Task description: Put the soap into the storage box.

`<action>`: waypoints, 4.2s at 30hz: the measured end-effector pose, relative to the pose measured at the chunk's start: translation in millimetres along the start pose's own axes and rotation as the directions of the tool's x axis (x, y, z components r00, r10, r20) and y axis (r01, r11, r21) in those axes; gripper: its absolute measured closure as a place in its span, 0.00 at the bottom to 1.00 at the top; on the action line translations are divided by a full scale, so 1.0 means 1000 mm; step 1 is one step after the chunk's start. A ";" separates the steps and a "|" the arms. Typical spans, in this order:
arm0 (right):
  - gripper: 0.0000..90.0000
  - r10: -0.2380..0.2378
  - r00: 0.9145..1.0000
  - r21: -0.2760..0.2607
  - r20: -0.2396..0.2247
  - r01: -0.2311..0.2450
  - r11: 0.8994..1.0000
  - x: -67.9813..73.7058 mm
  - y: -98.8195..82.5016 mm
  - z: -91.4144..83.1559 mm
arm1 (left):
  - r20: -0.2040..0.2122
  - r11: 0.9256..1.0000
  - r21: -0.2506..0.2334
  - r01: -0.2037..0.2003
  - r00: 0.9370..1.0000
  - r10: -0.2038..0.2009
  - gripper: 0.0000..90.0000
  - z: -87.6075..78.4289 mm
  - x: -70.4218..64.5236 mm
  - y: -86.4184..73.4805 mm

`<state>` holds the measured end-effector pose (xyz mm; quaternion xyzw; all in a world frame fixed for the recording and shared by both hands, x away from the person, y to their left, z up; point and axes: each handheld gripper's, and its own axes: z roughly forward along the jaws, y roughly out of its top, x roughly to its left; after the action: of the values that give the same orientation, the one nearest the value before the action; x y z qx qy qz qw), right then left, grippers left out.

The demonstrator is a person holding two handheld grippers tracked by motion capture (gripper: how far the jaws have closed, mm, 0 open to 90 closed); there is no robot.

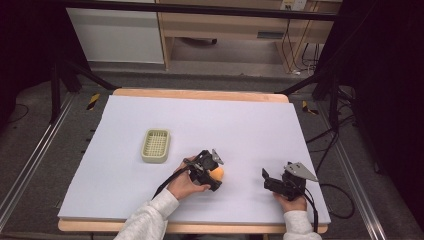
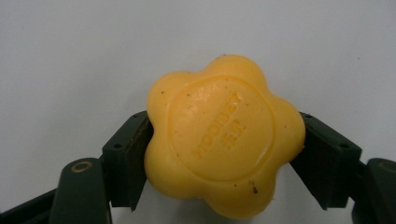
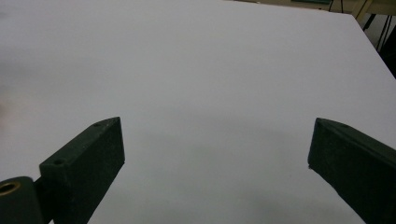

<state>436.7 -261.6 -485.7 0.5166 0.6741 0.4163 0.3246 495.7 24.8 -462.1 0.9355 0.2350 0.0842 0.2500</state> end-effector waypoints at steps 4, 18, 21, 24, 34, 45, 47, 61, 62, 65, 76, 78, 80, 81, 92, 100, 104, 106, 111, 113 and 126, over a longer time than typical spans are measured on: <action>0.05 0.001 1.000 0.000 0.001 -0.001 1.000 0.000 0.000 0.000 | -0.004 1.000 -0.006 0.000 1.000 0.000 0.29 -0.002 0.000 0.000; 0.05 0.001 1.000 -0.001 -0.002 -0.001 1.000 0.000 0.000 0.000 | -0.002 0.999 -0.035 0.001 1.000 -0.001 0.30 -0.010 -0.001 -0.003; 0.05 0.002 1.000 0.000 0.000 -0.002 1.000 0.000 0.000 0.000 | -0.004 0.999 -0.048 0.007 1.000 -0.007 0.30 -0.014 0.000 -0.003; 0.05 0.005 1.000 0.002 -0.001 -0.005 1.000 0.000 0.000 0.000 | -0.007 0.998 -0.061 0.010 1.000 -0.010 0.30 -0.018 0.002 -0.004; 0.05 0.002 1.000 0.002 0.001 -0.002 1.000 0.000 0.000 0.000 | -0.009 0.997 -0.079 0.019 1.000 -0.020 0.30 -0.031 0.007 -0.007; 0.05 0.002 1.000 0.003 0.000 -0.002 1.000 0.000 0.000 0.001 | -0.034 0.997 -0.079 0.026 0.999 -0.029 0.30 -0.050 0.016 -0.014; 0.05 0.003 1.000 0.004 0.000 -0.003 1.000 0.000 0.000 0.001 | -0.039 0.996 -0.082 0.036 0.998 -0.039 0.30 -0.056 0.021 -0.018; 0.05 0.007 1.000 0.011 -0.001 -0.007 1.000 -0.001 0.000 0.001 | -0.067 0.991 -0.106 0.078 0.994 -0.085 0.29 -0.078 0.037 -0.038; 0.05 0.008 1.000 0.011 0.001 -0.008 1.000 -0.001 0.000 0.001 | -0.076 0.991 -0.104 0.078 0.993 -0.087 0.29 -0.081 0.040 -0.040; 0.05 0.007 1.000 0.008 0.003 -0.007 1.000 0.000 0.000 0.001 | -0.077 0.990 -0.111 0.087 0.992 -0.096 0.29 -0.085 0.044 -0.042; 0.05 0.005 1.000 0.008 -0.003 -0.005 1.000 0.000 0.000 0.001 | -0.100 0.977 -0.156 0.146 0.982 -0.163 0.29 -0.113 0.070 -0.054; 0.05 0.007 1.000 0.009 -0.003 -0.007 1.000 0.000 0.000 0.001 | -0.105 0.974 -0.165 0.158 0.979 -0.177 0.29 -0.116 0.075 -0.057; 0.05 0.006 1.000 0.010 -0.003 -0.006 1.000 0.000 0.000 0.001 | -0.112 0.972 -0.165 0.169 0.976 -0.189 0.29 -0.117 0.078 -0.059; 0.05 0.006 1.000 0.010 -0.003 -0.006 1.000 0.000 0.000 0.001 | -0.116 0.972 -0.161 0.172 0.975 -0.192 0.29 -0.118 0.080 -0.060; 0.05 0.009 1.000 0.013 -0.004 -0.009 1.000 -0.001 0.001 0.001 | -0.147 0.962 -0.170 0.213 0.960 -0.238 0.29 -0.119 0.094 -0.065; 0.05 0.008 1.000 0.013 -0.004 -0.008 1.000 -0.001 0.000 0.001 | -0.174 0.959 -0.170 0.226 0.951 -0.255 0.30 -0.122 0.103 -0.066; 0.05 0.009 1.000 0.014 -0.005 -0.009 1.000 -0.001 0.001 0.001 | -0.184 0.955 -0.174 0.241 0.945 -0.271 0.30 -0.124 0.109 -0.067; 0.05 0.010 1.000 0.015 -0.004 -0.010 1.000 -0.001 0.001 0.001 | -0.187 0.951 -0.175 0.254 0.940 -0.285 0.30 -0.125 0.113 -0.068; 0.05 0.010 1.000 0.015 -0.005 -0.010 1.000 -0.001 0.001 0.001 | -0.191 0.943 -0.181 0.279 0.931 -0.312 0.30 -0.126 0.120 -0.071; 0.05 0.011 1.000 0.016 -0.006 -0.011 1.000 -0.001 0.001 0.001 | -0.191 0.942 -0.175 0.287 0.928 -0.319 0.29 -0.126 0.123 -0.072; 0.05 0.015 1.000 0.020 -0.015 -0.015 1.000 -0.002 0.001 0.002 | -0.217 0.925 -0.153 0.347 0.902 -0.374 0.30 -0.112 0.142 -0.081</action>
<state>438.8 -262.8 -485.7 0.5217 0.6768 0.4158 0.3113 556.9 203.2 -401.8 0.8433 0.4277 0.1628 0.2820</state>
